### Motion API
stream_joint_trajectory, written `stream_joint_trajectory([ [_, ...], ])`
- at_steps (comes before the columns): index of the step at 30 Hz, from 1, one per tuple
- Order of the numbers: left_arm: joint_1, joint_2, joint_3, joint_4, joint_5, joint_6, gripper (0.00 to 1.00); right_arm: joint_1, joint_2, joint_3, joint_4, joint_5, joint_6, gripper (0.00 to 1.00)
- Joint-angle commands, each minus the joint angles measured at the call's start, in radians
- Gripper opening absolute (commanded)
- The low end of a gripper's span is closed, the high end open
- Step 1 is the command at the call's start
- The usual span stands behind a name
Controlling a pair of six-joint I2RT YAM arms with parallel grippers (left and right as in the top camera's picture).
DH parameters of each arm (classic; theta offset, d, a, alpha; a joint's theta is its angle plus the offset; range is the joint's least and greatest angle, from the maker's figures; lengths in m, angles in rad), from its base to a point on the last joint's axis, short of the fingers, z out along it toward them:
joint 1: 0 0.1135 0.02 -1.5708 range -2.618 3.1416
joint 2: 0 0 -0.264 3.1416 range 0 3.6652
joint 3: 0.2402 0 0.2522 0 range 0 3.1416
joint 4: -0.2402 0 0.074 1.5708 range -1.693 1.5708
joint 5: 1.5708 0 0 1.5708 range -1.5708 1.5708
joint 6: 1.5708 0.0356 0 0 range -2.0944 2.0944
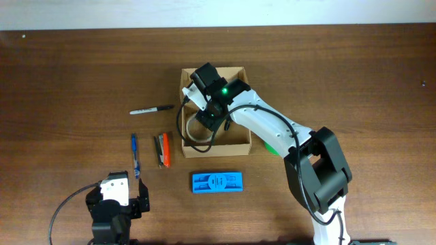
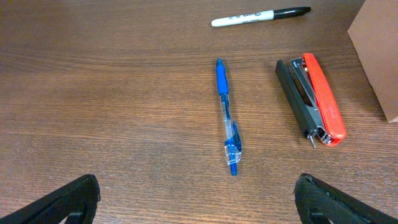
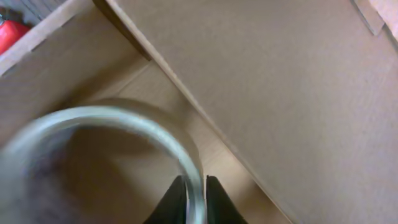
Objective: Pack container
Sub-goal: 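Carry the clear tape roll into the box and release it, then move right gripper to the green tape roll and grasp its rim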
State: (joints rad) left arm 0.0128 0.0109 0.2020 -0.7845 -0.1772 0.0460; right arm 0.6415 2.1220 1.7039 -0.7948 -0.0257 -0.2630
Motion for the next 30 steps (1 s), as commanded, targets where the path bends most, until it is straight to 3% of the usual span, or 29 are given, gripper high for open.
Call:
stream_joint_trajectory([
  [1,0.002,-0.006,-0.009,-0.001,-0.011,0.019,1.00,0.006,0.011,-0.002,0.004,0.008,0.002,0.16],
  [13,0.002,-0.006,-0.009,-0.001,-0.011,0.019,1.00,0.006,-0.077,0.060,-0.029,0.008,0.008,0.18],
  [16,0.002,-0.006,-0.009,-0.001,-0.011,0.019,1.00,0.006,-0.188,0.093,-0.103,0.005,0.017,0.32],
  [18,0.002,-0.006,-0.009,-0.001,-0.011,0.019,1.00,0.005,-0.278,0.095,-0.166,0.005,0.038,0.60],
  [20,0.002,-0.006,-0.009,-0.001,-0.011,0.019,0.99,0.005,-0.360,0.095,-0.216,0.042,0.073,0.99],
  [26,0.002,-0.006,-0.009,-0.001,-0.011,0.019,1.00,-0.064,-0.483,0.094,-0.383,0.189,0.219,0.99],
  [30,0.002,-0.006,-0.009,-0.001,-0.011,0.019,1.00,-0.233,-0.557,0.058,-0.488,0.188,0.333,0.99],
])
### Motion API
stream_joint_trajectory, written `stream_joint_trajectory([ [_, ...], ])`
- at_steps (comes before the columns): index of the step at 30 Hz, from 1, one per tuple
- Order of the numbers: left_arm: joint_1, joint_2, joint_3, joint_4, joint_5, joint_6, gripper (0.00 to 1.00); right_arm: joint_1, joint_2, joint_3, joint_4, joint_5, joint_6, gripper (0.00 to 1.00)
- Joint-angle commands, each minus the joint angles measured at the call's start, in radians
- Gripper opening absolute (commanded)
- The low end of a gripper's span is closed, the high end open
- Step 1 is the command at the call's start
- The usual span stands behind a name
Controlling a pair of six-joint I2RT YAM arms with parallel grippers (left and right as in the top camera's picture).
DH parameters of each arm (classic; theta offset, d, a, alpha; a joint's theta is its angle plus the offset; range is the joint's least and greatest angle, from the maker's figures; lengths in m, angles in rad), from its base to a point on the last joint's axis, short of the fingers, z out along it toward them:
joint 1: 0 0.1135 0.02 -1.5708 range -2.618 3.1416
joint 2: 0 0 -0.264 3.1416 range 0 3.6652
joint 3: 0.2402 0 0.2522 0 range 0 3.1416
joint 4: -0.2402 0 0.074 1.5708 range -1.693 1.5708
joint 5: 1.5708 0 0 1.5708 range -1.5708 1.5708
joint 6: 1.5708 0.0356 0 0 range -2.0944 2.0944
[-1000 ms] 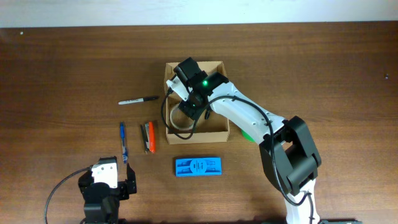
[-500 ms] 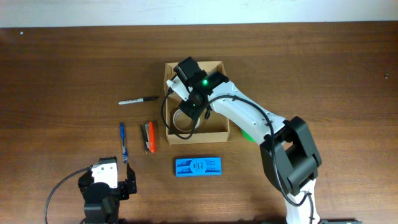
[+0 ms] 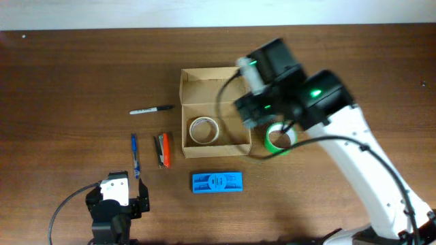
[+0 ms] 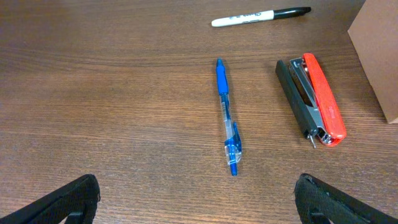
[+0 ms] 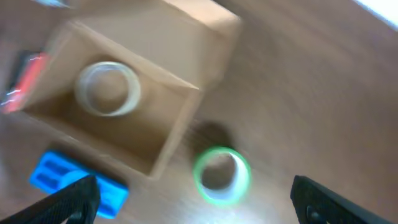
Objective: Pack container
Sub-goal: 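Move right gripper to the green tape roll and grasp its rim, then lift the green tape roll into the box and release it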
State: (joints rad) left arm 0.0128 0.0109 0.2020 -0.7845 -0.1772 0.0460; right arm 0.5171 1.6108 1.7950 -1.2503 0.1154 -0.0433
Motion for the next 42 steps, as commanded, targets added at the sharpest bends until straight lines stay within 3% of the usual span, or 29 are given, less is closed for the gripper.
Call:
stream_joint_trajectory([
  [1,0.002,-0.006,-0.009,-0.001,-0.011,0.019,1.00,-0.140,-0.060,-0.044,-0.043,0.047,0.121,0.99],
  [7,0.002,-0.006,-0.009,-0.001,-0.011,0.019,1.00,-0.308,-0.145,-0.255,-0.042,0.014,0.158,0.99],
  [9,0.002,-0.006,-0.009,-0.001,-0.011,0.019,0.99,-0.336,-0.180,-0.436,0.040,-0.011,0.184,0.99],
  [15,0.002,-0.006,-0.009,-0.001,-0.011,0.019,1.00,-0.343,-0.183,-0.725,0.325,-0.086,0.219,0.99],
  [29,0.002,-0.006,-0.009,-0.001,-0.011,0.019,1.00,-0.343,0.024,-0.776,0.475,-0.078,0.430,1.00],
  [31,0.002,-0.006,-0.009,-0.001,-0.011,0.019,1.00,-0.343,0.052,-0.776,0.486,-0.078,0.451,0.94],
  [34,0.002,-0.006,-0.009,-0.001,-0.011,0.019,1.00,-0.343,0.084,-0.776,0.487,-0.078,0.478,0.36],
  [36,0.002,-0.006,-0.009,-0.001,-0.011,0.019,1.00,-0.343,0.085,-0.776,0.491,-0.078,0.489,0.31],
  [39,0.002,-0.006,-0.009,-0.001,-0.011,0.019,1.00,-0.343,0.085,-0.776,0.492,-0.078,0.491,0.06],
  [42,0.002,-0.006,-0.009,-0.001,-0.011,0.019,1.00,-0.343,0.084,-0.775,0.496,-0.074,0.486,0.04],
])
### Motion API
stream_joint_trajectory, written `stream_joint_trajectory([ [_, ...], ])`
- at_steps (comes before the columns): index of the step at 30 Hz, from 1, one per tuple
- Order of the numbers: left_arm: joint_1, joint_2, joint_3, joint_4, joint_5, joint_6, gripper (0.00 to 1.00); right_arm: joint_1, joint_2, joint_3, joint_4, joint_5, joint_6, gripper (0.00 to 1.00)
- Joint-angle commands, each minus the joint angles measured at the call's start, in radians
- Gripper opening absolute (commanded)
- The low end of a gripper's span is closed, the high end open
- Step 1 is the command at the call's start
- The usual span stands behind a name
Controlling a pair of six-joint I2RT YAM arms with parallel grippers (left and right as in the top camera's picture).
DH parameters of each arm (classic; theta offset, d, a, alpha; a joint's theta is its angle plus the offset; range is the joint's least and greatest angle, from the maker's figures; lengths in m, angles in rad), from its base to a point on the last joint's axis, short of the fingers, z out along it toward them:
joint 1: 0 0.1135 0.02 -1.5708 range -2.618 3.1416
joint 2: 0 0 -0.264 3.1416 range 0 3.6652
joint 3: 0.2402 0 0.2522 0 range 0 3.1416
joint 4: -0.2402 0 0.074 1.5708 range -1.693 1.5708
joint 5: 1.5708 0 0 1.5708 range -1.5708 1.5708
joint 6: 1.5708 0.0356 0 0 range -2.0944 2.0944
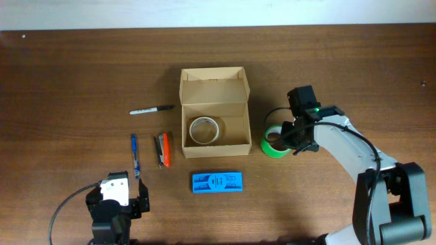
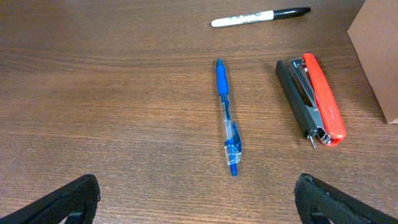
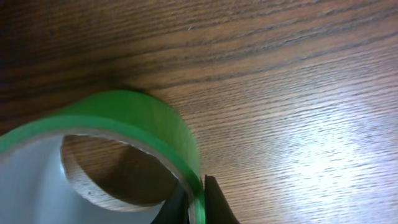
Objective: Pack container
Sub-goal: 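Lift the green tape roll into the box and release it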
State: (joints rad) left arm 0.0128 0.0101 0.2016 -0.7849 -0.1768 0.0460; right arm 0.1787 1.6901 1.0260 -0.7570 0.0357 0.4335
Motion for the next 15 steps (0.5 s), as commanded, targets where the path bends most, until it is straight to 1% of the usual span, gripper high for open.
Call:
stream_joint_trajectory([
  [1,0.002,-0.005,-0.008,0.000,-0.011,0.019,0.99,-0.004,0.003,-0.002,0.002,0.013,0.002,0.04],
  [4,0.002,-0.005,-0.008,0.000,-0.011,0.019,1.00,-0.003,-0.032,0.061,-0.049,0.066,-0.078,0.04],
  [7,0.002,-0.005,-0.008,0.000,-0.011,0.019,0.99,0.003,-0.112,0.184,-0.113,0.079,-0.241,0.04],
  [8,0.002,-0.005,-0.008,0.000,-0.011,0.019,1.00,0.013,-0.146,0.239,-0.131,0.044,-0.378,0.03],
  [9,0.002,-0.005,-0.008,0.000,-0.011,0.019,1.00,0.028,-0.175,0.295,-0.155,-0.020,-0.549,0.03],
  [10,0.002,-0.005,-0.008,0.000,-0.011,0.019,0.99,0.043,-0.190,0.335,-0.175,-0.051,-0.637,0.03],
  [11,0.002,-0.005,-0.008,0.000,-0.011,0.019,1.00,0.065,-0.204,0.395,-0.190,-0.046,-0.692,0.04],
  [12,0.002,-0.005,-0.008,0.000,-0.011,0.019,1.00,0.097,-0.211,0.463,-0.188,-0.012,-0.699,0.04],
  [15,0.002,-0.005,-0.008,0.000,-0.011,0.019,1.00,0.136,-0.210,0.545,-0.174,-0.002,-0.663,0.03],
])
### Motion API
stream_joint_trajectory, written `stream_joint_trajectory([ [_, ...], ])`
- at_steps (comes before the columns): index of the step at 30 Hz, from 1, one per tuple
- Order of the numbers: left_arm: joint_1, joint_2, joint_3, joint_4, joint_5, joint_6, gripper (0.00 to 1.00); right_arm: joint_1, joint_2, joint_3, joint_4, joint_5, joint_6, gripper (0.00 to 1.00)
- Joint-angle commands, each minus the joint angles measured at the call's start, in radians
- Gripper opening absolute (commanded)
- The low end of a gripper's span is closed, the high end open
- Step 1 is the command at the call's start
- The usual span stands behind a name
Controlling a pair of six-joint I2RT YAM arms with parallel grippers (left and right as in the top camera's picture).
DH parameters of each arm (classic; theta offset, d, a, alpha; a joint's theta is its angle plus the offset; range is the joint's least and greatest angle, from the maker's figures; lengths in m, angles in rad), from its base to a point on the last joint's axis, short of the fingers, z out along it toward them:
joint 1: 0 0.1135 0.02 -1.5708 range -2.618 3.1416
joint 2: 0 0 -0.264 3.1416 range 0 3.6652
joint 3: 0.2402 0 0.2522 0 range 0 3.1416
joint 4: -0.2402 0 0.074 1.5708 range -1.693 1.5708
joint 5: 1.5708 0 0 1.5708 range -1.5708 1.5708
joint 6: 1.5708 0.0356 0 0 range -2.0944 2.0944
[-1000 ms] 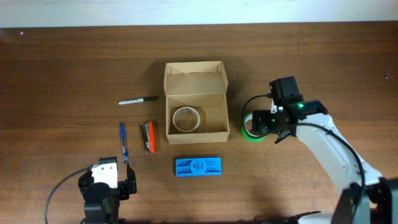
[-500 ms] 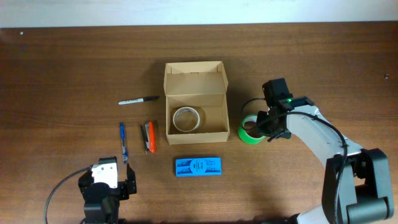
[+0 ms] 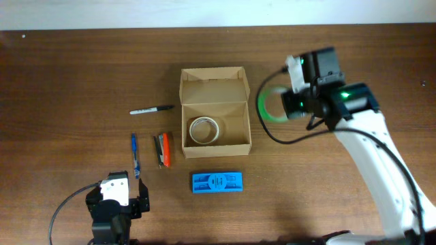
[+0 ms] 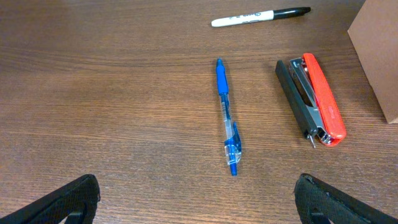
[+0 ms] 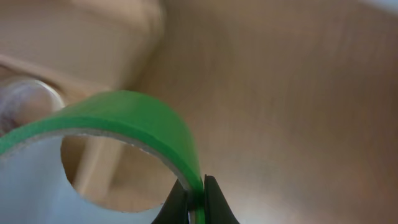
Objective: Pack container
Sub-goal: 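Lift the green tape roll into the box and release it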
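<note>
An open cardboard box [image 3: 214,109] sits mid-table with a clear tape roll [image 3: 203,129] inside it. My right gripper [image 5: 197,193] is shut on the rim of a green tape roll [image 3: 268,105], held in the air just right of the box; the roll [image 5: 124,115] fills the right wrist view. On the table lie a blue pen [image 4: 226,118], an orange-black stapler [image 4: 311,99], a black marker [image 4: 260,15] and a blue flat case [image 3: 216,182]. My left gripper [image 4: 198,196] rests open near the front left, nothing between its fingers.
The box flap [image 3: 212,73] stands open at the far side. The marker [image 3: 151,109], the pen [image 3: 135,154] and the stapler [image 3: 163,149] lie left of the box. A white wall edge [image 3: 218,10] runs along the back of the table.
My right gripper, shut on the green tape roll lying on the table right of the box, now holds it lifted beside the box's upper right. The left arm is unchanged.
My right gripper was inside the box, shut on the clear tape roll. Then the roll lay in the box and the gripper was open above the green roll. It then shut on the green roll on the table, and now holds it raised.
</note>
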State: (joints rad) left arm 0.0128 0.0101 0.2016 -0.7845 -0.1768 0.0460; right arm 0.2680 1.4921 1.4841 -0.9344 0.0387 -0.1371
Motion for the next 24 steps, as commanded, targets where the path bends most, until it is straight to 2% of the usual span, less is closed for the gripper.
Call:
stream_joint_trajectory([
  [1,0.002,-0.005,-0.008,-0.001,-0.011,0.019,1.00,0.056,-0.012,0.103,0.002,-0.006,-0.066,0.04],
  [4,0.002,-0.005,-0.008,-0.001,-0.011,0.019,1.00,0.087,-0.012,0.126,0.000,-0.073,-0.090,0.03],
  [6,0.002,-0.005,-0.008,-0.001,-0.011,0.019,1.00,0.112,-0.004,0.126,0.007,-0.159,-0.269,0.03],
  [8,0.002,-0.005,-0.008,-0.001,-0.011,0.019,1.00,0.118,0.027,0.126,0.014,-0.159,-0.391,0.03],
  [10,0.002,-0.005,-0.008,-0.001,-0.011,0.019,1.00,0.118,0.073,0.131,0.026,-0.154,-0.448,0.03],
  [16,0.002,-0.005,-0.008,-0.001,-0.011,0.019,0.99,0.118,0.221,0.210,0.018,-0.142,-0.499,0.03],
  [24,0.002,-0.005,-0.008,-0.001,-0.011,0.019,1.00,0.125,0.348,0.217,0.031,-0.187,-0.513,0.03],
])
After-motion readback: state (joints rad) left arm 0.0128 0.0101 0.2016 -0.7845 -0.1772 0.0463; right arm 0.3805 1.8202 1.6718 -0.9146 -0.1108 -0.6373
